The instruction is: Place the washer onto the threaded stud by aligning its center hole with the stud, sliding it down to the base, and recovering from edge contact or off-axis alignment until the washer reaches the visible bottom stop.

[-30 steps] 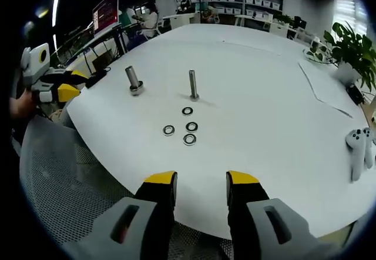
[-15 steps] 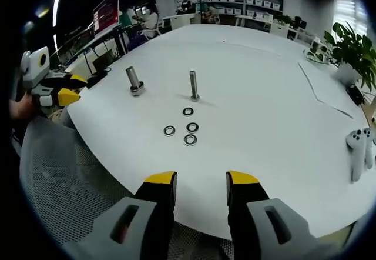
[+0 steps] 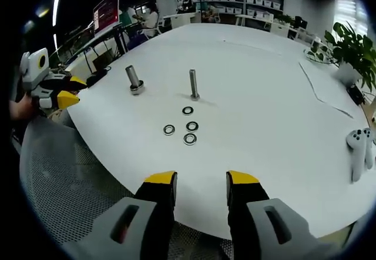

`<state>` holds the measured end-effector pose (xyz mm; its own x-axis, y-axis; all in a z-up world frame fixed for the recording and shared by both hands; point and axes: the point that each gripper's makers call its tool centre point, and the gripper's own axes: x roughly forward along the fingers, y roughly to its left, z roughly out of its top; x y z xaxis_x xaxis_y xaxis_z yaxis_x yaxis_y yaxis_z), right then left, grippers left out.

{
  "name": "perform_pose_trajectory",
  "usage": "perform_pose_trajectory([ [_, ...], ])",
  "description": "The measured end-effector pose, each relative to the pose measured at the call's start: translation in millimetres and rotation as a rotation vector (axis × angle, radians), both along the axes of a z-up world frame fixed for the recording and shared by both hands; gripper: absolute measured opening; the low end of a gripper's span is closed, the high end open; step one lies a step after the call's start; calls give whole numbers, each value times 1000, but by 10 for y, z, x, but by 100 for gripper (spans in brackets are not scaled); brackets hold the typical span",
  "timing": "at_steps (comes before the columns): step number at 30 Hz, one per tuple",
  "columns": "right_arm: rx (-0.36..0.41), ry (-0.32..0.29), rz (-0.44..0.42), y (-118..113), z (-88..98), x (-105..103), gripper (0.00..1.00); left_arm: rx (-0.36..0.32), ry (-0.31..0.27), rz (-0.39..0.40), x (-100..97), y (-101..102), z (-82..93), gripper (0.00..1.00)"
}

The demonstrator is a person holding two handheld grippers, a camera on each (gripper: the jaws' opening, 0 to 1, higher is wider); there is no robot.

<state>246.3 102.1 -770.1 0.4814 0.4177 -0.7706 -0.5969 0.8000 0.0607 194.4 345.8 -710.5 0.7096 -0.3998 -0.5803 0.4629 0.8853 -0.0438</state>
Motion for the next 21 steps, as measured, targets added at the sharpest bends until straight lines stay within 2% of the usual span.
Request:
perform_pose_trajectory([
  [5,-1,1,3,-3,-10,2,36,14,-5,-15,-20,-10,-5,28],
  [21,-8,11,9,-5,-27,-14,36,-1,5,-3,-39,10,-22,27],
])
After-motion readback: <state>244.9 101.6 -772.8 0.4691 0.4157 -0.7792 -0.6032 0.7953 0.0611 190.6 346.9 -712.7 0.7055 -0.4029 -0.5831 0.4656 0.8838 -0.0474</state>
